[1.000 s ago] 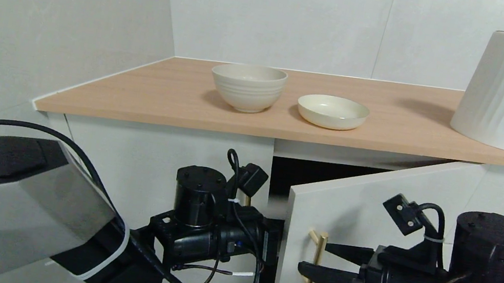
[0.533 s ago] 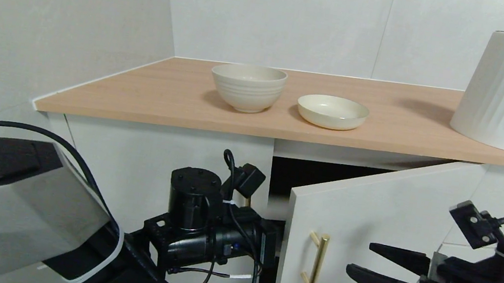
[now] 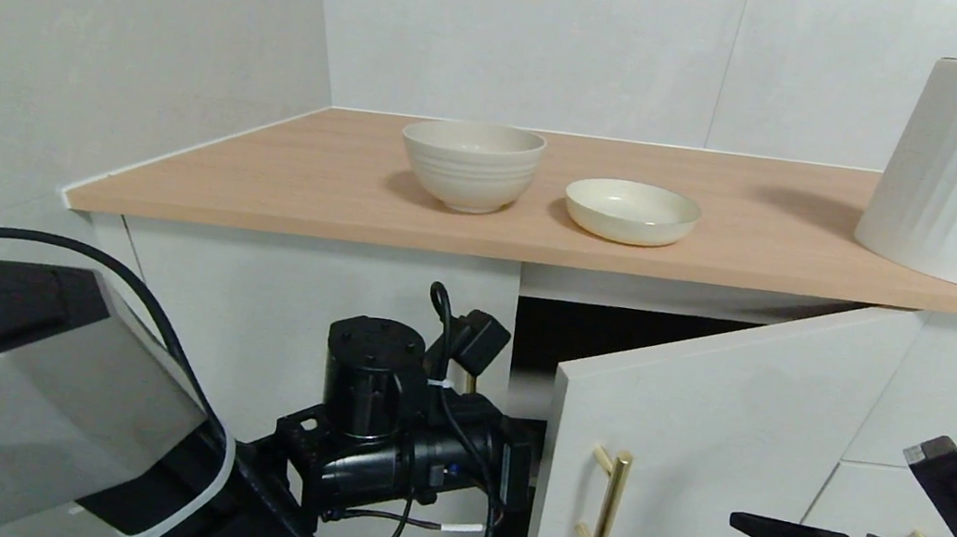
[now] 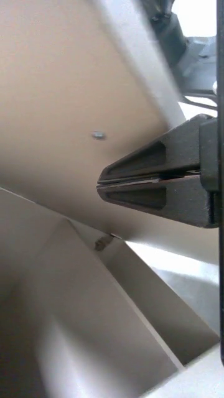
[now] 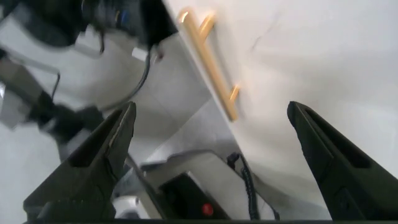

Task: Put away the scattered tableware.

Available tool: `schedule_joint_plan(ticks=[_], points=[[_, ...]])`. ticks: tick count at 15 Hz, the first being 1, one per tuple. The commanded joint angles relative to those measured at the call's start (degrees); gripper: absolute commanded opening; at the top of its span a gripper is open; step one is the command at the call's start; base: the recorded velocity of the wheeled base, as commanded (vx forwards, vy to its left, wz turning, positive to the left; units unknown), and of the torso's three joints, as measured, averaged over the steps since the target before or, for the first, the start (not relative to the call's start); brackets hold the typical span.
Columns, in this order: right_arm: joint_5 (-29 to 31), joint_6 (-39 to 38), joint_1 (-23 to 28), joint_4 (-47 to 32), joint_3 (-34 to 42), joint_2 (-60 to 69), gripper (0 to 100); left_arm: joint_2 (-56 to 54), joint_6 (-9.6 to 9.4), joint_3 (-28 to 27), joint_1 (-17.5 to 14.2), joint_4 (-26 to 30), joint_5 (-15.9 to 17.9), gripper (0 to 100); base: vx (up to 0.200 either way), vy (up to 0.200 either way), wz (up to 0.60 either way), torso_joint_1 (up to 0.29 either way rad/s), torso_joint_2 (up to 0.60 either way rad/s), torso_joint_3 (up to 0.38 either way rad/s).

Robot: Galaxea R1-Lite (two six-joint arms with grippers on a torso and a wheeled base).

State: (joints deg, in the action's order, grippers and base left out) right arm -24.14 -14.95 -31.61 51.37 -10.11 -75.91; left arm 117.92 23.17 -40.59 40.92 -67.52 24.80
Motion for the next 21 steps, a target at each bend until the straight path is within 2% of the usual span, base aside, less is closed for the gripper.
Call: schedule_joint_plan(ticks=[1, 5, 8, 11, 13, 16, 18, 21], points=[[-0.74, 0.44, -1.7, -0.39, 0.61, 0.59, 100, 0.47, 0.82, -1.5, 0.03, 0.64, -0.01, 0, -0.2, 0.0, 0.0, 0.007, 0.01, 0.007], [-1.44, 0.53, -3.63, -0.39, 1.32, 0.59, 100, 0.56, 1.52, -3.79, 0.03, 1.87, 1.48, 0, -0.15, 0.0, 0.0, -0.001, 0.0, 0.003], [-1.44, 0.53, -3.72, -0.39, 1.32, 0.59, 100, 4.16, 1.52, -10.29, 0.03, 5.74, 1.57, 0, 0.0, 0.0, 0.0, 0.0, 0.0, 0.0], [-1.97, 0.53, -3.72, -0.39, 1.4, 0.59, 100, 4.69, 1.61, -14.51, 1.0, 9.78, 1.48, 0, 0.0, 0.0, 0.0, 0.0, 0.0, 0.0], [-2.85, 0.53, -3.72, -0.39, 1.49, 0.5, 100, 4.34, 1.52, -15.04, 2.05, 11.19, 1.4, 0, 0.0, 0.0, 0.0, 0.0, 0.0, 0.0], [-2.93, 0.53, -3.72, -0.39, 1.58, 0.5, 100, 4.34, 1.61, -15.13, 3.02, 11.36, 1.4, 0, -0.2, 0.0, 0.0, 0.007, 0.0, 0.009], [-2.85, 0.53, -5.74, -0.39, 1.49, 0.59, 100, 4.51, 1.52, -16.53, 3.2, 11.27, 1.31, 0, -0.2, 0.0, 0.0, 0.005, 0.0, 0.005], [-2.85, 0.53, -6.27, -0.39, 1.58, 0.85, 100, 6.09, 1.52, -19.52, 3.55, 13.03, 1.31, 0, 0.0, 0.0, 0.0, 0.0, 0.0, 0.0]])
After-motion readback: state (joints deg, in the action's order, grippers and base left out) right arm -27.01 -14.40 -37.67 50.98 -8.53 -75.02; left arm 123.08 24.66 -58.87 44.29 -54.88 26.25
